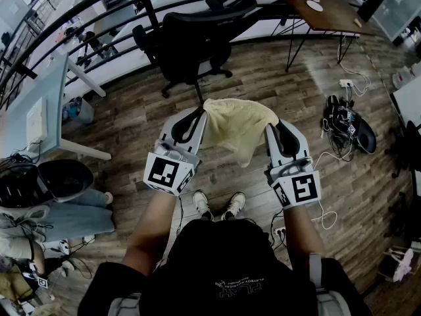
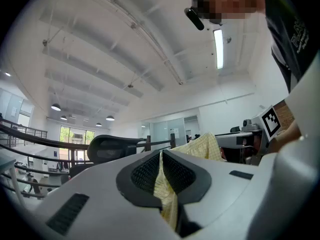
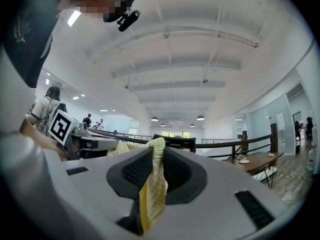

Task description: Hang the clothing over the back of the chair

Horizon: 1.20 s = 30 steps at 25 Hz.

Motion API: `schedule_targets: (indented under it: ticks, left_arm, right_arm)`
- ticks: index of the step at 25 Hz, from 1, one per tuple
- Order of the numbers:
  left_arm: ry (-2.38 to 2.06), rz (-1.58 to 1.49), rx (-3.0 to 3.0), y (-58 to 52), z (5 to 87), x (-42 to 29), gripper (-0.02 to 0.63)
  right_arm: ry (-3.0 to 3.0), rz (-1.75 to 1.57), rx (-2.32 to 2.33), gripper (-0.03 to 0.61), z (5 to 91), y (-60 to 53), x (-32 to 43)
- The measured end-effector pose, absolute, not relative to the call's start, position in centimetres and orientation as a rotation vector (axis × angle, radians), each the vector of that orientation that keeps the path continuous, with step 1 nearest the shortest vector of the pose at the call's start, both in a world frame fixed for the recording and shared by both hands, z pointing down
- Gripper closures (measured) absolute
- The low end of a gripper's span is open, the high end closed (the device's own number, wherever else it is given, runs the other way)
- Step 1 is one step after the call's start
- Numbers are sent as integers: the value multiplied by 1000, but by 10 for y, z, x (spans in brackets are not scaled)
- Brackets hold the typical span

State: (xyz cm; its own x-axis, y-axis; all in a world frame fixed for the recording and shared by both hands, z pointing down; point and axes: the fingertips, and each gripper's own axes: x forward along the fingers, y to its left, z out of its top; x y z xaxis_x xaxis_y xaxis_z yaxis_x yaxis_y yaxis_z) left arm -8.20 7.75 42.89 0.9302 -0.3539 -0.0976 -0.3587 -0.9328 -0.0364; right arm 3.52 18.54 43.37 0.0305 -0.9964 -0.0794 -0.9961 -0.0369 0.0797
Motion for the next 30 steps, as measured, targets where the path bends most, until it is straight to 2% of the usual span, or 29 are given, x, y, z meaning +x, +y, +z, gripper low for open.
schedule_targets:
  ticks: [30]
  left_arm:
    - [514, 203, -2992, 48, 402, -140, 584]
  right_arm:
    - [-2133, -262, 2290, 508, 405, 150, -23]
